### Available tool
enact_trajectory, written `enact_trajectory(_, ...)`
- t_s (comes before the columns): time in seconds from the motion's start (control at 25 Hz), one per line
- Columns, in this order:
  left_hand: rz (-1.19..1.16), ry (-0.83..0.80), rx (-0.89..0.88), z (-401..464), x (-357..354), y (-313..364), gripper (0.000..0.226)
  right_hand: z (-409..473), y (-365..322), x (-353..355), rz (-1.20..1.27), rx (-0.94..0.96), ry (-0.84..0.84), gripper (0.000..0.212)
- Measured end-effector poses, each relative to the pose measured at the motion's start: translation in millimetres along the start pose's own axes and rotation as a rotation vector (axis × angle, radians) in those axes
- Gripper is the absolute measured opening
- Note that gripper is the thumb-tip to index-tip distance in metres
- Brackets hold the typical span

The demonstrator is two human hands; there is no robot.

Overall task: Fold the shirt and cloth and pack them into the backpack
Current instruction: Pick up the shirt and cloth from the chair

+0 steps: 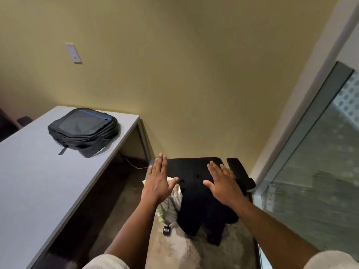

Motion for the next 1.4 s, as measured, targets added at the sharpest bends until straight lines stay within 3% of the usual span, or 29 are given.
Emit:
enact_trajectory(0.36,0.04,-0.188,0.133,-17.3,-35.1,-25.9,0.091,-11.9,6.8,-30.2,-0.027,-0.044,-0.167,0.078)
enact_trajectory(0.64,0.122,-0.31,0.128,-16.7,-45.4,-22.8,0.094,-11.7,9.4,-29.6,-0.173,0.021,-0.277,0.105)
enact_trajectory(0.84,0.244,-0.355,0.066,-10.4,-42.9,-17.2,0.073,-3.5,8.2,-29.0,-0.199,0.047,-0.286,0.092)
enact_trajectory(1.08,0.213,-0.253,0.038,-10.8,-30.7,-12.9,0.053,0.4,3.7,-26.3,-0.23,0.093,-0.295,0.084)
enact_trajectory(1.28,0.156,-0.119,0.069,-20.0,-17.7,-6.4,0.008,3.7,-2.2,-19.9,-0.193,0.102,-0.305,0.076)
enact_trajectory(1.4,0.153,-0.087,0.088,-23.3,-13.2,-3.0,0.003,3.4,-3.6,-18.2,-0.109,0.107,-0.276,0.063)
Point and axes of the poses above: each hand's wrist, its own z-axis towards the middle knuckle, its own x-axis out of the back of the hand, y = z × x, the point moved 5 cm from there along z, towards the middle knuckle, and after that the axes turned 14 degrees about x, right-handed, at the moved point
